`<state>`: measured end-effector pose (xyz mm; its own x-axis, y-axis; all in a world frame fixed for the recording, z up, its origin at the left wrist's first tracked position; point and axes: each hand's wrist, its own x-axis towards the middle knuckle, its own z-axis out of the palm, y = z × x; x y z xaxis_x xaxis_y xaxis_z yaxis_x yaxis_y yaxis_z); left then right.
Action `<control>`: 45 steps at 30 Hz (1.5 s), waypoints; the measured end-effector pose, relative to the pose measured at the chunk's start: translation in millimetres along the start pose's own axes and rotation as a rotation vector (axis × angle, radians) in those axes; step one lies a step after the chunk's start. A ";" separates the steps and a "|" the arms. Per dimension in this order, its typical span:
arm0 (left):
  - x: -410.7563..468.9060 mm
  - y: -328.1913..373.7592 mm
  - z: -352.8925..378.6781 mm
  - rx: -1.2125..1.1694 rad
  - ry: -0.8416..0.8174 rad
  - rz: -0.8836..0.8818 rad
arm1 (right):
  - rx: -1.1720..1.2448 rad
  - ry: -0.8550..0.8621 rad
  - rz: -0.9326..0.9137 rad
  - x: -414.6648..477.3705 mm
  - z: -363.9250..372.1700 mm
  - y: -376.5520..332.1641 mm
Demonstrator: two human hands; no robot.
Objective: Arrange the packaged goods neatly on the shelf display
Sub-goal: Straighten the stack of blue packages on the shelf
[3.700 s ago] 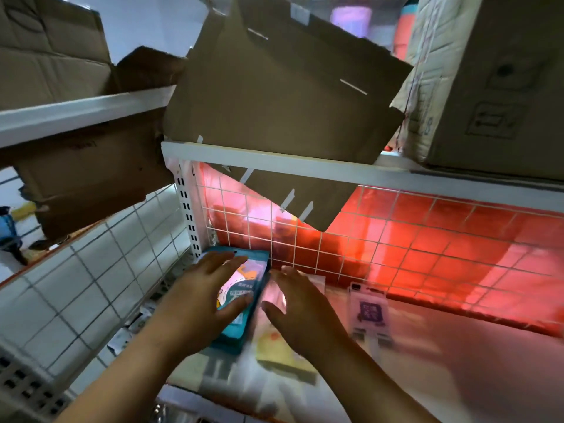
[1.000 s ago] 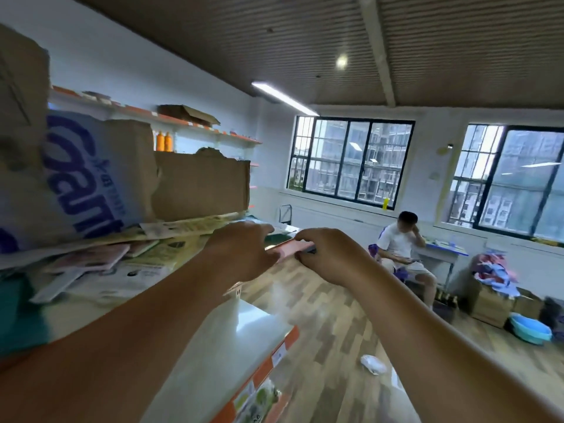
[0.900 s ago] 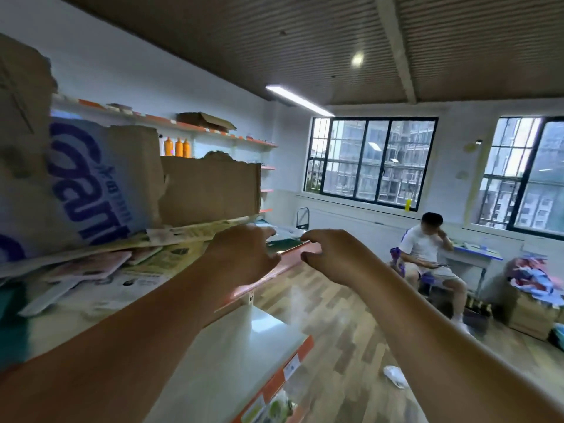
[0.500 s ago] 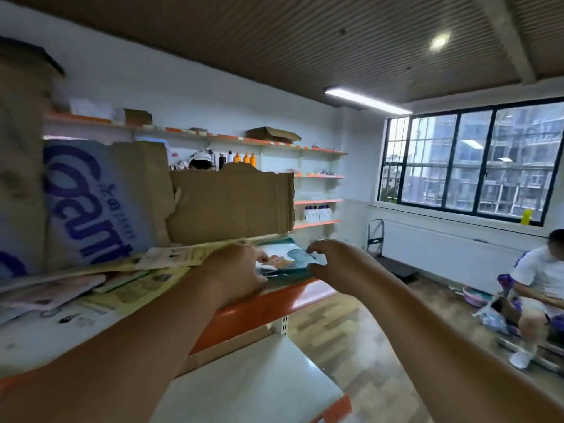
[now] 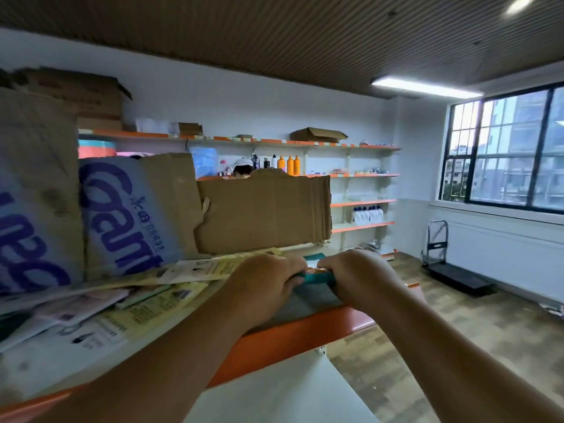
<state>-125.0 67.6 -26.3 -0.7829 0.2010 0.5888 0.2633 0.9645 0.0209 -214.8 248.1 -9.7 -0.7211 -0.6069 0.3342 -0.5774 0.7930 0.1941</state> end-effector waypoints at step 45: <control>-139.1 -55.6 -132.0 0.288 0.025 -0.300 | 0.474 0.354 -0.719 0.7 -26.3 -119.2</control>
<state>43.7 -36.6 -2.7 -0.7861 -0.0975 0.6104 -0.1460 0.9888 -0.0301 -136.4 154.6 -8.4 -0.0157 -0.8307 0.5565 -0.9924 0.0811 0.0931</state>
